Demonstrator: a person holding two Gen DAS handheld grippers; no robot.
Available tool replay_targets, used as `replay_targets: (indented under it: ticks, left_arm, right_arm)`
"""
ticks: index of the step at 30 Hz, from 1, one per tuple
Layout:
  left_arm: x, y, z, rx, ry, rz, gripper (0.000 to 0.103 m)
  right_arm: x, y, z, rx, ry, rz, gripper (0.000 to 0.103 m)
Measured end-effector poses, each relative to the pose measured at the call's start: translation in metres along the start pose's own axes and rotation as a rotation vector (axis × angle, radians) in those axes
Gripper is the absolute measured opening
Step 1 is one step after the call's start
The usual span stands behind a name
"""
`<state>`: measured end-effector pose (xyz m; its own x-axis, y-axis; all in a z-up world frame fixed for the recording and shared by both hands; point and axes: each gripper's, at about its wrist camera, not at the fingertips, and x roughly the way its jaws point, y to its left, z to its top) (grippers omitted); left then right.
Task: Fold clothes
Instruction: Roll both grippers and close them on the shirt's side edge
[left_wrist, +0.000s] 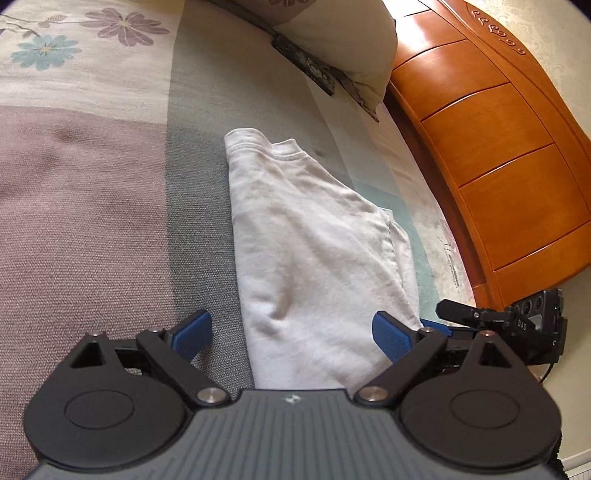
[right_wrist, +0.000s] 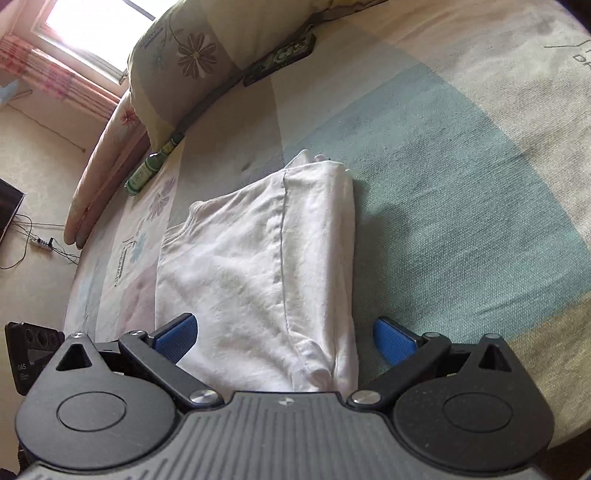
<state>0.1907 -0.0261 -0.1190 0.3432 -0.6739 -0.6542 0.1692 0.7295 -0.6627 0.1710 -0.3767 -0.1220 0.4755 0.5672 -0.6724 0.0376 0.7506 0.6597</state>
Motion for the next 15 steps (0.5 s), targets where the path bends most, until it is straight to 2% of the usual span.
replay_targets:
  ticks: [4, 9, 10, 15]
  left_arm:
    - [0.015, 0.001, 0.013, -0.030, 0.031, -0.065, 0.094]
    - [0.032, -0.003, 0.028, -0.050, 0.023, -0.093, 0.095]
    - [0.035, -0.003, 0.029, -0.055, 0.021, -0.101, 0.099]
    - [0.026, 0.006, 0.017, -0.103, 0.047, -0.162, 0.099]
  right_arm:
    - [0.013, -0.007, 0.020, 0.059, 0.022, 0.072, 0.103]
    - [0.028, -0.010, 0.042, 0.080, 0.015, 0.128, 0.103]
    - [0.028, -0.012, 0.042, 0.086, 0.009, 0.141, 0.103]
    - [0.017, -0.021, 0.027, 0.116, 0.030, 0.211, 0.103]
